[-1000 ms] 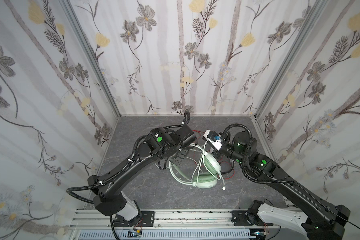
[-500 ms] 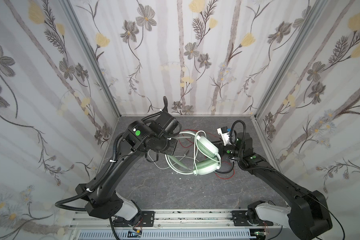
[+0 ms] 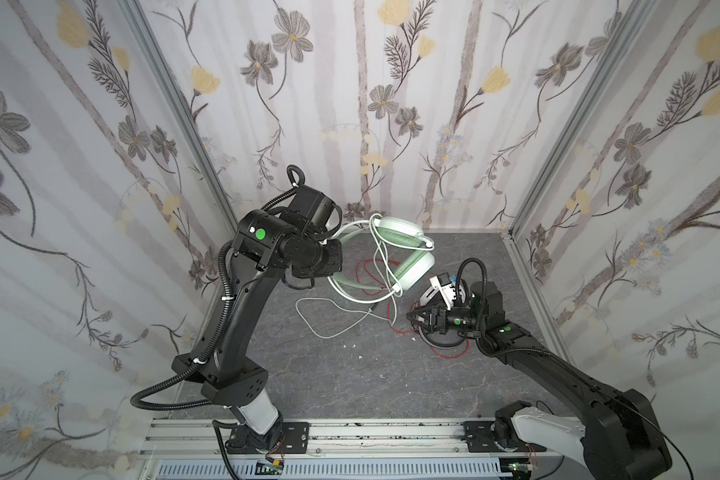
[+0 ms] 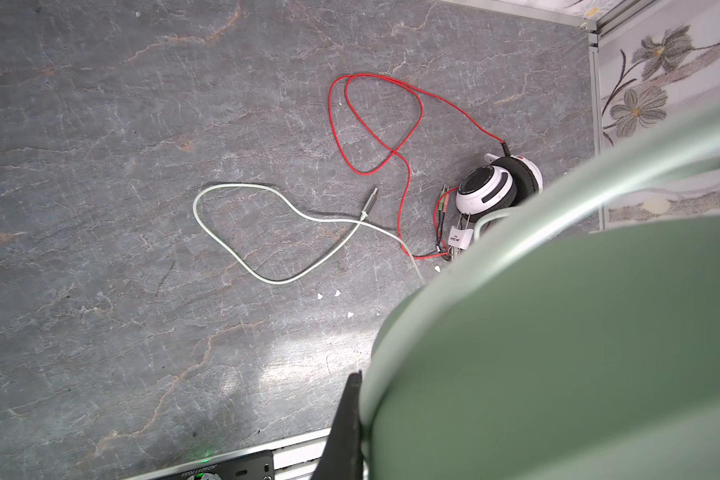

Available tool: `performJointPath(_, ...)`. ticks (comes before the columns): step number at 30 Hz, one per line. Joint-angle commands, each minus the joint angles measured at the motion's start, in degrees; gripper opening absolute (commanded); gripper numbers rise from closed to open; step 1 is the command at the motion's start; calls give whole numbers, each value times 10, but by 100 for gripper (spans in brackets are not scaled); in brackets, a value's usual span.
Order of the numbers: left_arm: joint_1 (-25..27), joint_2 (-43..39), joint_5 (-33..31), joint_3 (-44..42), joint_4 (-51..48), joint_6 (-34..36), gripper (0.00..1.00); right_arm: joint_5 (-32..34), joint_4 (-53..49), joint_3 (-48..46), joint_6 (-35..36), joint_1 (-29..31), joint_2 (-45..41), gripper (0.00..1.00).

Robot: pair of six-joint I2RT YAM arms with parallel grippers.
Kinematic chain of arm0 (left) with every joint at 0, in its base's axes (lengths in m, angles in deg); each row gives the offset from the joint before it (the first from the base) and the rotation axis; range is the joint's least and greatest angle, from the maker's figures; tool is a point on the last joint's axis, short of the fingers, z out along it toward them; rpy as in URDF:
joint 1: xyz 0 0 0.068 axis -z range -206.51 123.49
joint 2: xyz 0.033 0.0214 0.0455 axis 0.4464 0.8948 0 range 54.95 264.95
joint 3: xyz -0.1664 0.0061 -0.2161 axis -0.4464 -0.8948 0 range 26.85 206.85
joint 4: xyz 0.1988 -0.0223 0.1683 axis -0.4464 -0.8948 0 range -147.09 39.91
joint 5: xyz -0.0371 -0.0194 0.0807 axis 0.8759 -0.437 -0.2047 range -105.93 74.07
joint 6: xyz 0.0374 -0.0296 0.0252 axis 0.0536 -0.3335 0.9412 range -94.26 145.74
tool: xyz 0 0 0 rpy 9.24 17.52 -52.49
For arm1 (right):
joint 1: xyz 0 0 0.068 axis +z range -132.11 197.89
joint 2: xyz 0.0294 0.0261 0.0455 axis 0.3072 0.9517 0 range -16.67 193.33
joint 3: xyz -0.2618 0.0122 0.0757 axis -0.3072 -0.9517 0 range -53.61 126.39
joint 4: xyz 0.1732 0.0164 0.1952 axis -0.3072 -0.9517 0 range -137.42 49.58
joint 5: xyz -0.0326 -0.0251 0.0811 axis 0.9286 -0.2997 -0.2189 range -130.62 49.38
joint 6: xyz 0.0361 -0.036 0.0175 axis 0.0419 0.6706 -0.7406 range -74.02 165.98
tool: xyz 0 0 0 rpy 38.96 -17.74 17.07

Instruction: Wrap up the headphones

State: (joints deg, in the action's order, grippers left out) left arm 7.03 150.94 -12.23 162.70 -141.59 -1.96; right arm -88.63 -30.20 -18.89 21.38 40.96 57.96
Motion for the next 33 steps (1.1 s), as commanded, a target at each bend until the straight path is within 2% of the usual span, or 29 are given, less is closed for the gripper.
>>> performJointPath(1, -1, 6, 18, 15, 16, -32, 0, 10, -13, 11, 37, 17, 3, 70)
performJointPath(6, -1, 16, 18, 27, 19, -39, 0, 26, 8, 16, 25, 28, 15, 71)
performJointPath(14, -8, 26, 23, 45, 14, -34, 0, 123, 26, 40, -15, 30, 65, 70)
performJointPath(19, -24, 33, 34, 60, 13, -25, 0, 93, 68, 58, -19, 58, 127, 67)
performJointPath(26, -52, 50, 64, 121, -6, -19, 0, 108, 103, 108, -29, 72, 204, 68)
performJointPath(33, -99, 39, 110, 121, 3, -22, 0, 118, 144, 163, -27, 85, 281, 67)
